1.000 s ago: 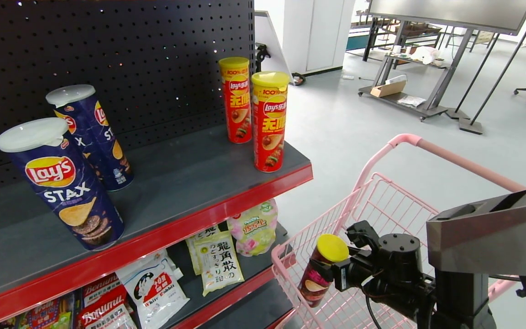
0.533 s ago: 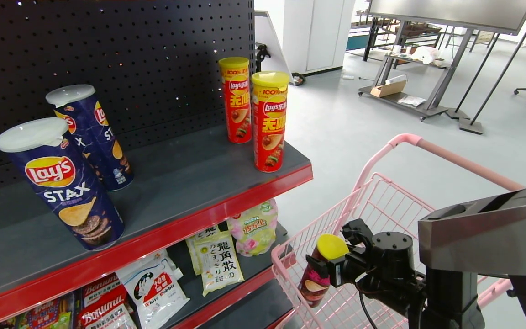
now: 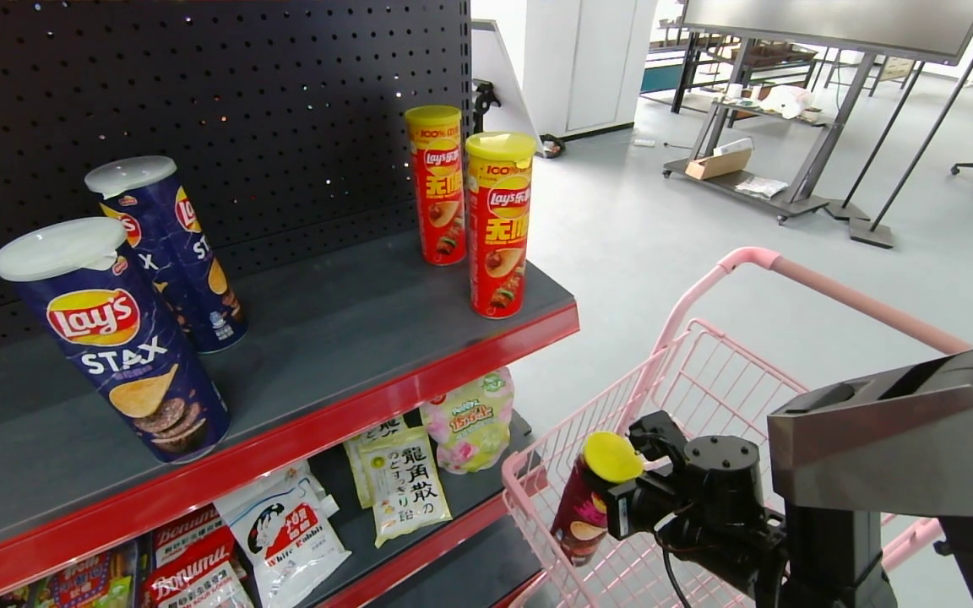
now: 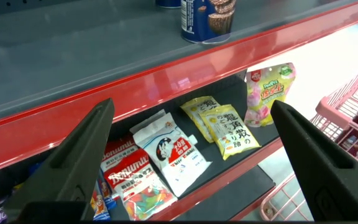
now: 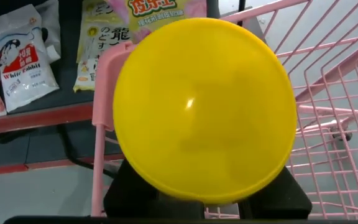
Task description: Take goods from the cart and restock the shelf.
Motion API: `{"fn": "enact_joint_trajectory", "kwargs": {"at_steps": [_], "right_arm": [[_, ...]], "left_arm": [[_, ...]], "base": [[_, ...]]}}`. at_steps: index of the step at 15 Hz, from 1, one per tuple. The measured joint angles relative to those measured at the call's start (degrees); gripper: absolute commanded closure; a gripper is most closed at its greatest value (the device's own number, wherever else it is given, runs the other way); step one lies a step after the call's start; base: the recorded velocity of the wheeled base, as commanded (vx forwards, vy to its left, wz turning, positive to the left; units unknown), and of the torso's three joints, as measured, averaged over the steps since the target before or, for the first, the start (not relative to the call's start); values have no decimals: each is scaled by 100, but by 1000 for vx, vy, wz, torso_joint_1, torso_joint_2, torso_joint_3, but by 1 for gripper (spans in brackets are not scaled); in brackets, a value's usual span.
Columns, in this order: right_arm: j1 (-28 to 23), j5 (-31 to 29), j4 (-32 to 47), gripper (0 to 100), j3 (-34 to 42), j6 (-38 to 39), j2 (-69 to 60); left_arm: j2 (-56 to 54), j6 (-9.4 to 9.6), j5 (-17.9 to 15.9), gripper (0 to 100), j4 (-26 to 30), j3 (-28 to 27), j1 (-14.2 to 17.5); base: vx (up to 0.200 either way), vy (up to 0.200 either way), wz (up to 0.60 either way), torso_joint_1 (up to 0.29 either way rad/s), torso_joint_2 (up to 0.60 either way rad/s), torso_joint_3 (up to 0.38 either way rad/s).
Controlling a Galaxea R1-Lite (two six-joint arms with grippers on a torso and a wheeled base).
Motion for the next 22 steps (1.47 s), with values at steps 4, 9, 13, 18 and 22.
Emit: {"fn": "enact_joint_trajectory", "kwargs": {"at_steps": [4, 9, 13, 18, 22], "right_arm": [[32, -145, 30, 100, 568, -39, -612], [39, -336, 751, 100, 912, -168, -1993], [-24, -446, 1777, 100, 752, -524, -3257], [-148, -435, 2732, 100, 350, -695, -4005], [-165, -432, 5319, 100, -835, -701, -4909]], "left_arm": [[0, 0, 0, 0, 0, 0, 0], [0, -10, 0, 0, -2, 0, 0], [0, -10, 0, 0, 0, 0, 0], [0, -7, 0, 0, 0, 0, 0], [0, -10, 0, 0, -2, 0, 0]], "base": [[0, 0, 0, 0, 0, 0], [0, 0, 0, 0, 0, 0], [0, 0, 0, 0, 0, 0], [0, 0, 0, 0, 0, 0], [0, 0, 0, 0, 0, 0]]}}
